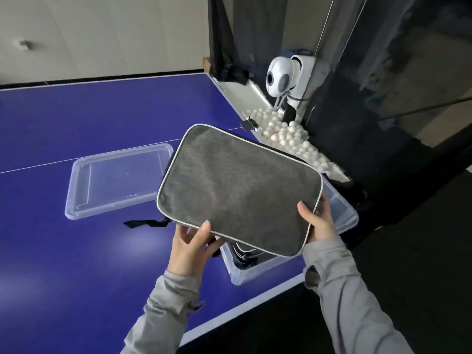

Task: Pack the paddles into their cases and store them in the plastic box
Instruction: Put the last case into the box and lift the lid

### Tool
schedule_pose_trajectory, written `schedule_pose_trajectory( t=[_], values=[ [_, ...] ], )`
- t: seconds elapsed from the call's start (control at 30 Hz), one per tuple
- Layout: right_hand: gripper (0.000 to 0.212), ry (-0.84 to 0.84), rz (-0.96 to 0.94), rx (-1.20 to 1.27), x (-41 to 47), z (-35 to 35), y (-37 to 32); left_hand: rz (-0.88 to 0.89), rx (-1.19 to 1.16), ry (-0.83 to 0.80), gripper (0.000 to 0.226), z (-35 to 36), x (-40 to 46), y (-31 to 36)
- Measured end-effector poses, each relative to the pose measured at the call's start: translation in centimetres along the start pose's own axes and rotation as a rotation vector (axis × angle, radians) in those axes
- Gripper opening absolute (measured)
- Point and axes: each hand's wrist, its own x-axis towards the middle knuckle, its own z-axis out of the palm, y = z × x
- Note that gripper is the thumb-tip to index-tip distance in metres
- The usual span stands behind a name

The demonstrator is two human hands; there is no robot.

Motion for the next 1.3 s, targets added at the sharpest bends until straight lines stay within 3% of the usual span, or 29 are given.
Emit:
schedule_pose_trajectory(
  t=[0.1,0.2,0.27,0.4,0.53,0.67,0.87,1.3],
  values=[
    [0.048,-0.061,0.009,-0.015,1.8,-3.4,-2.4,-0.029,0.001,0.042,0.022,0.0,0.0,-0.2],
    [0.051,-0.099,0.041,-0.068,4.1,-6.2,-4.6,-0.052,0.037,0.128,0.046,0.0,1.2,0.1],
    [0.048,-0.151,0.054,-0.153,5.9,-7.4,-5.5,-0.061,0.147,0.079,0.057,0.6,2.3,0.1],
    [0.044,-0.207,0.093,-0.258,10.0,-8.3,-6.2,-0.085,0.433,-0.024,0.041,2.8,5.5,-0.9],
    [0.041,-0.234,0.112,-0.344,14.4,-8.8,-6.2,-0.083,0.487,0.002,0.065,4.0,8.5,-3.6],
    [0.045,-0.267,0.162,-0.437,18.2,-8.8,-6.1,-0.103,0.491,0.087,0.078,4.0,10.2,-6.4],
    [0.054,-0.341,0.295,-0.520,20.8,-8.2,-3.3,-0.143,0.447,0.262,0.075,3.7,10.5,-8.5],
    [0.068,-0.444,0.282,-0.826,23.3,-9.2,2.5,-0.193,0.497,0.551,0.081,4.3,10.3,-13.4]
  ],
)
